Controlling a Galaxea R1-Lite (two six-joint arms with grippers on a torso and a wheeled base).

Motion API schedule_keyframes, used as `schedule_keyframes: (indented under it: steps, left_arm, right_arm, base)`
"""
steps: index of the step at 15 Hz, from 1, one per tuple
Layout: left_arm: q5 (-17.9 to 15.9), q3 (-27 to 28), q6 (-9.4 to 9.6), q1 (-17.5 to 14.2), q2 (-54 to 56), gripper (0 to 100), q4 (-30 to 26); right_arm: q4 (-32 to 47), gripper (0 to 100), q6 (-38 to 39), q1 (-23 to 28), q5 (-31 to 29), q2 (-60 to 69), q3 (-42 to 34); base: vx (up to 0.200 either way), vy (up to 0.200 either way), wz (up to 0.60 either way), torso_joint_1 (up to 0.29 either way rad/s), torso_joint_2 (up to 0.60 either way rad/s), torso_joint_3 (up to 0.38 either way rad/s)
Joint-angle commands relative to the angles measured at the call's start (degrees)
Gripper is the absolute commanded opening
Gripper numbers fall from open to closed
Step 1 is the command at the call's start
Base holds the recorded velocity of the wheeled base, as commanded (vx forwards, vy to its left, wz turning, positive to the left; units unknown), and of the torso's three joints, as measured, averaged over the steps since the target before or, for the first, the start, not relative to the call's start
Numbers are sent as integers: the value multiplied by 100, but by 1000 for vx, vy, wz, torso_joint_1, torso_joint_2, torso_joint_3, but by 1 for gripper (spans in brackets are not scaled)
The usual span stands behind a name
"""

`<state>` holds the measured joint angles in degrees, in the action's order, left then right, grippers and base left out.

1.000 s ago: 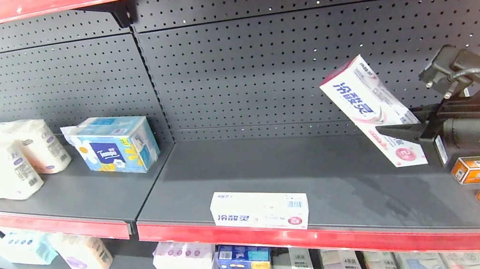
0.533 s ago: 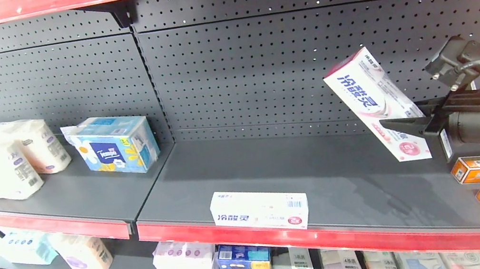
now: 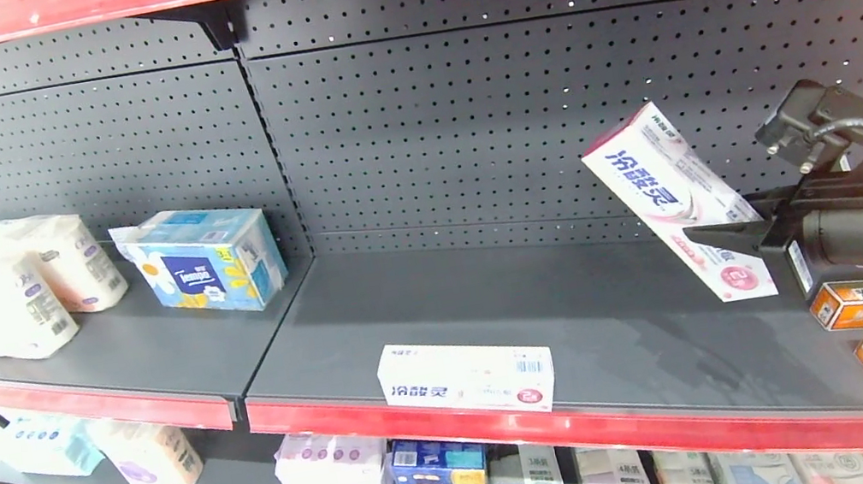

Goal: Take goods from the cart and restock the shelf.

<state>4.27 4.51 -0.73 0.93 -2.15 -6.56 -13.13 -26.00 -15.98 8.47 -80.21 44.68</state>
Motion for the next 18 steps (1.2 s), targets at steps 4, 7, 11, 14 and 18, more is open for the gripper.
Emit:
schedule_keyframes:
  steps: [4,7,11,14,18]
  left_arm:
    - [-453,-451,100,-75,197,100,735]
    - [-453,-442,108,-75,197,100,638]
    - [-462,-451,73,-75,197,100,638]
    - [-462,-451,73,-75,197,100,638]
    - [-462,-451,73,-75,197,100,638]
  right_arm:
    - [3,0,-1,-28,5,-346,296]
    - [3,0,-1,-28,14,-346,252]
    - [47,0,-195,-10,287,-504,472]
    - [170,0,-212,297,673,-899,832]
    - [311,0,-274,552,911,-1146,911]
  base:
    - [0,0,0,0,0,0]
    - [0,0,0,0,0,0]
    - [0,0,0,0,0,0]
    - [0,0,0,0,0,0]
    - [0,0,0,0,0,0]
